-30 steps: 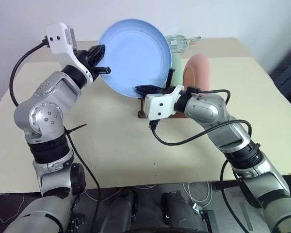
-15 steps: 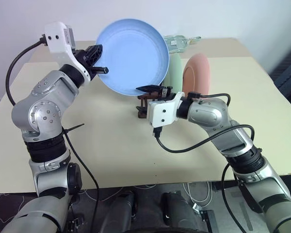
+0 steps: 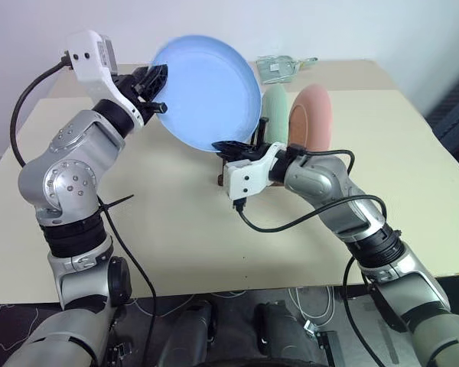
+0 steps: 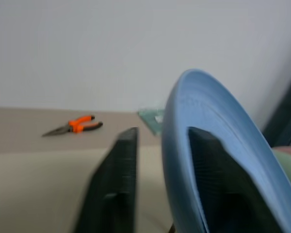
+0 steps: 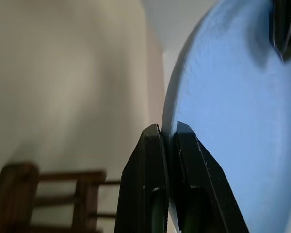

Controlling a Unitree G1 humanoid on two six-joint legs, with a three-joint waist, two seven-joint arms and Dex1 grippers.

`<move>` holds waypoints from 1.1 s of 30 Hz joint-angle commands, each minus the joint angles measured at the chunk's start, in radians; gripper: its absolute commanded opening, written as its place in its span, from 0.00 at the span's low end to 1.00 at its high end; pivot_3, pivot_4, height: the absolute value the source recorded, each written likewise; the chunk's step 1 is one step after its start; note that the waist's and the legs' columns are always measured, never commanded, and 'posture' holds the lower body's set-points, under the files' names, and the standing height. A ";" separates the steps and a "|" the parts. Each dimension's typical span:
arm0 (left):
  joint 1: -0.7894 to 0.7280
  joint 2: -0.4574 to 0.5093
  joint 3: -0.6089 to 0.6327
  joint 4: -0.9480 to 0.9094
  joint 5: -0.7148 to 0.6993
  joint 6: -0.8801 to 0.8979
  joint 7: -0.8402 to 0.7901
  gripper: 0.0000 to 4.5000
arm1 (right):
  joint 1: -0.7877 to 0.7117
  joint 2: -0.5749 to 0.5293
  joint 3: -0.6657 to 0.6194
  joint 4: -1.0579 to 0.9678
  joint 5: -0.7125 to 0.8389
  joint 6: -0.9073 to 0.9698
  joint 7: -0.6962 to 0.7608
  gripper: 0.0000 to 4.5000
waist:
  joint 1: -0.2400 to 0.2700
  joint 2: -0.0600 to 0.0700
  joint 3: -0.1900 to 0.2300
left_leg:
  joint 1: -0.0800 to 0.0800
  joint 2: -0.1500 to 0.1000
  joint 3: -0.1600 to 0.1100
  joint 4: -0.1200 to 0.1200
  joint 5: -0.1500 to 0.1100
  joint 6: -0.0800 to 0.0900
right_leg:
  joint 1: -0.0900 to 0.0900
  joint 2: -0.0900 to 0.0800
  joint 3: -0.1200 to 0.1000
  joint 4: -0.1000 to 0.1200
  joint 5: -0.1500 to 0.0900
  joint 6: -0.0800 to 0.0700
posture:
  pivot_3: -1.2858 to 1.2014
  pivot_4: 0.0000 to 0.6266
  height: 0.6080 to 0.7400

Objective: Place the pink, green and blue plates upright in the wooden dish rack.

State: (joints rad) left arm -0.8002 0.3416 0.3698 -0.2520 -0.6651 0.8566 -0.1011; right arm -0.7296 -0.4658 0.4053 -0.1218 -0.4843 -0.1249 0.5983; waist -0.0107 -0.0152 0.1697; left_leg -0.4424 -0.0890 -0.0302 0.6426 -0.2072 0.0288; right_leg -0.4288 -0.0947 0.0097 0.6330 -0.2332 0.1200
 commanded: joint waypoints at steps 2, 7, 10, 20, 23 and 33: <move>-0.050 0.041 0.088 0.089 0.110 -0.215 0.079 0.68 | -0.020 0.066 -0.097 -0.044 0.107 -0.011 -0.056 0.00 | -0.001 0.000 0.000 | 0.000 0.000 0.000 0.000 0.000 -0.001 | 0.000 0.001 0.000 0.000 0.000 0.000 | 0.52 0.24 0.84; 0.036 0.137 0.032 0.198 0.266 -0.406 0.030 0.68 | -0.006 0.213 -0.225 -0.139 0.411 0.143 -0.045 0.00 | -0.002 -0.001 0.000 | 0.000 0.000 0.001 -0.003 0.002 0.000 | -0.002 0.001 0.002 0.002 0.000 0.000 | 0.52 0.24 0.84; 0.165 0.157 -0.059 0.187 0.320 -0.477 -0.081 0.68 | 0.014 0.310 -0.304 -0.236 0.667 0.361 -0.047 0.00 | 0.003 -0.001 0.000 | 0.001 0.000 0.000 -0.004 0.001 -0.001 | -0.002 0.000 0.002 0.001 0.000 0.000 | 0.52 0.24 0.84; 0.508 0.099 -0.226 0.108 0.341 -0.593 -0.310 0.68 | 0.112 0.505 -0.439 -0.357 1.123 0.855 -0.303 0.00 | -0.005 0.000 -0.001 | 0.002 0.000 0.000 -0.013 -0.001 0.002 | -0.009 -0.002 0.003 0.001 0.002 -0.005 | 0.52 0.24 0.84; 0.546 0.101 -0.230 0.105 0.338 -0.590 -0.348 0.68 | 0.120 0.506 -0.452 -0.343 1.165 0.894 -0.336 0.00 | -0.008 0.001 -0.001 | 0.002 0.000 0.000 -0.015 0.000 0.001 | -0.011 -0.002 0.003 0.003 0.002 -0.007 | 0.52 0.24 0.84; 0.563 0.092 -0.235 0.111 0.360 -0.592 -0.364 0.68 | 0.096 0.513 -0.511 -0.270 1.300 0.981 -0.432 0.00 | -0.004 0.001 -0.001 | 0.002 0.001 0.000 -0.014 0.002 0.002 | -0.011 -0.001 0.003 0.003 0.003 -0.008 | 0.52 0.24 0.84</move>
State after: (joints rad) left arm -0.2372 0.4321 0.1308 -0.1131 -0.3127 0.2821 -0.4619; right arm -0.6031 0.0311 -0.0875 -0.3840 0.7748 0.8506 0.1842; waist -0.0143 -0.0146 0.1687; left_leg -0.4408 -0.0881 -0.0301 0.6291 -0.2056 0.0313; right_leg -0.4401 -0.0960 0.0123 0.6357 -0.2305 0.1124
